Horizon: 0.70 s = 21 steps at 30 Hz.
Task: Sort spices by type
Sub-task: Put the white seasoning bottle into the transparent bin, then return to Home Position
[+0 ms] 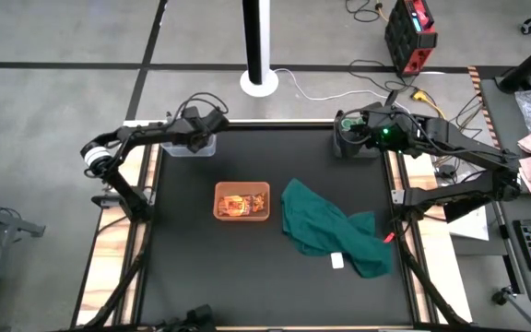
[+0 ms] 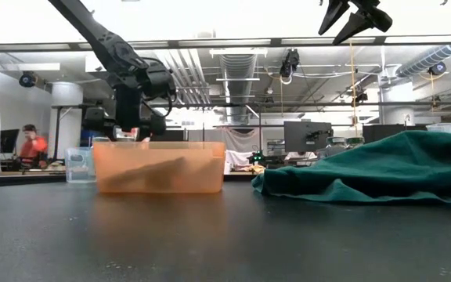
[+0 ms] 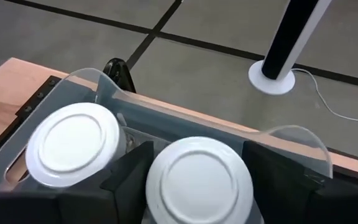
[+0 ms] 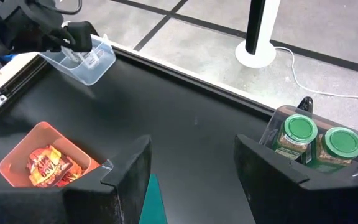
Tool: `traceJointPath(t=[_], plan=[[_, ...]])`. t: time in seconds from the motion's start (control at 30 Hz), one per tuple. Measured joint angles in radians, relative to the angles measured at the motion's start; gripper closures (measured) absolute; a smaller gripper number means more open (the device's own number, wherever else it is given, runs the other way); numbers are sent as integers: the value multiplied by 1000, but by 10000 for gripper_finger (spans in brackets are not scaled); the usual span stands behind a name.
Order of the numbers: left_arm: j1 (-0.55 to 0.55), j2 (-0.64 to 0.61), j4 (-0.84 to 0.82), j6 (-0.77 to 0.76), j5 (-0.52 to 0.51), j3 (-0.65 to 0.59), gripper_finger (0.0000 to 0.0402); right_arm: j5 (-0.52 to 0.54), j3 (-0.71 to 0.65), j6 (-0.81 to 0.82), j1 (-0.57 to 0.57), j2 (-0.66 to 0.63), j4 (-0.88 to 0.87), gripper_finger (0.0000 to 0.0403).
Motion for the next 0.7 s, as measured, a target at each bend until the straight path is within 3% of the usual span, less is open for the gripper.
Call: traceJointPath(t=[0.7], plan=[[-2,-65,2,120,10,0,159,16,0,-3,0,0,3,186]])
